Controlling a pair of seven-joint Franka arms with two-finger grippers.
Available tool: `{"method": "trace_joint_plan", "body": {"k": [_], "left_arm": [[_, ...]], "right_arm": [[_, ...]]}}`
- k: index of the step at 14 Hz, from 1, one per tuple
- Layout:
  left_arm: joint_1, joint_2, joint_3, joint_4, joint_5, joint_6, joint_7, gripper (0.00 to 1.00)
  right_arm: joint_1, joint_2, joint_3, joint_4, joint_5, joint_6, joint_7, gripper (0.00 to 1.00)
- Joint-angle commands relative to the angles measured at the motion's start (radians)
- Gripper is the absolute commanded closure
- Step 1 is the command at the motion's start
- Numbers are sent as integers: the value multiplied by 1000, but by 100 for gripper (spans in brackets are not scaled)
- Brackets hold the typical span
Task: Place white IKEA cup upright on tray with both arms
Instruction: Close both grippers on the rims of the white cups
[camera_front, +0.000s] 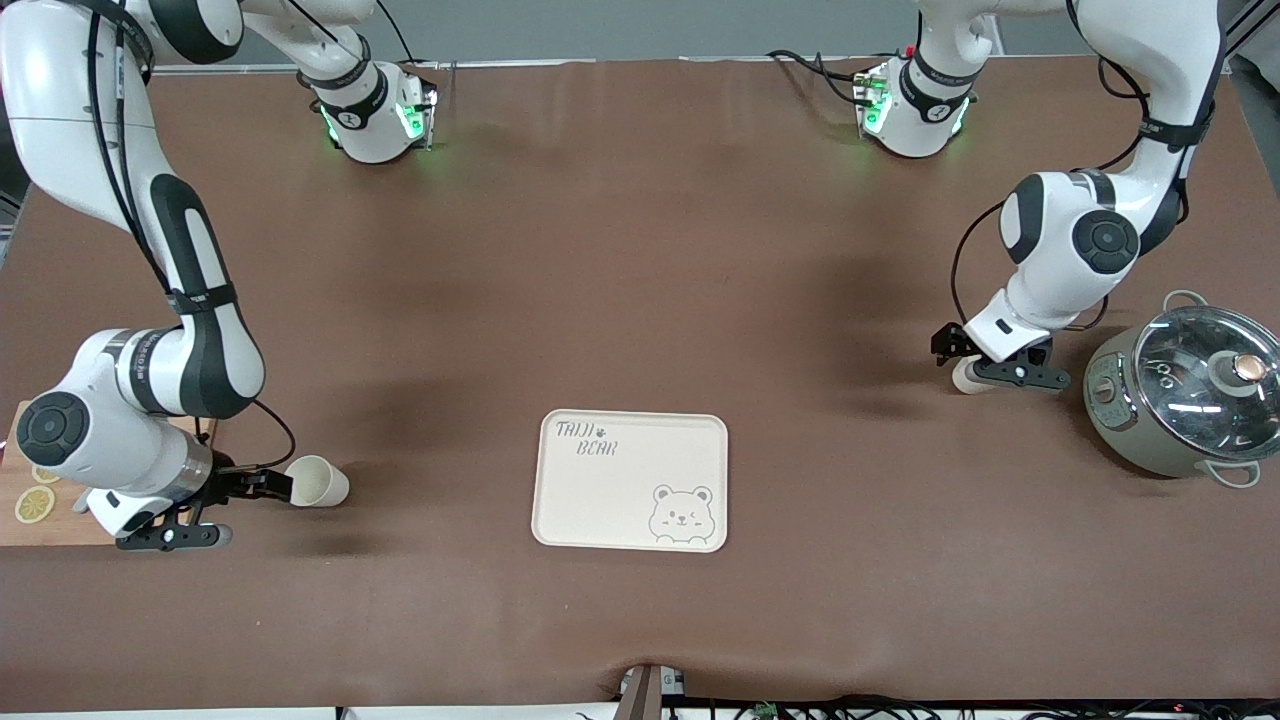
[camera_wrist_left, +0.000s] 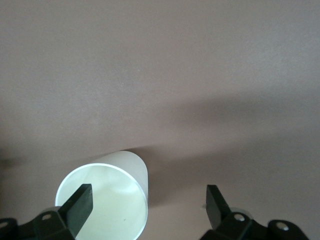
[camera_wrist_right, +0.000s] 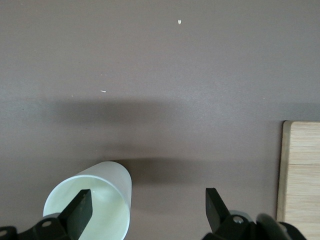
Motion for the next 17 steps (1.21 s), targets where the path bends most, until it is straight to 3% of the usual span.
{"method": "trace_joint_plan", "body": {"k": [1, 7, 8, 9, 10, 17], "left_arm": [[4, 9, -1, -25, -19, 48, 4, 0], [4, 20, -2, -51, -19, 100, -10, 0], [2, 19, -1, -51, -19, 100, -24, 30], [2, 11, -1, -57, -17, 100, -22, 89], [2, 3, -1, -66, -16, 100, -7, 100], [21, -21, -1, -77, -11, 100, -5, 100]], "right_arm": [[-6, -11, 6, -45, -8, 40, -13, 0], [-8, -12, 8, -90, -6, 46, -30, 0], [-11, -12, 8, -96, -6, 52, -30, 0], [-11, -12, 8, -105, -6, 64, -30, 0], [-11, -12, 6, -113, -6, 77, -30, 0], [-11, -8, 8, -117, -6, 107, -28, 0]]}}
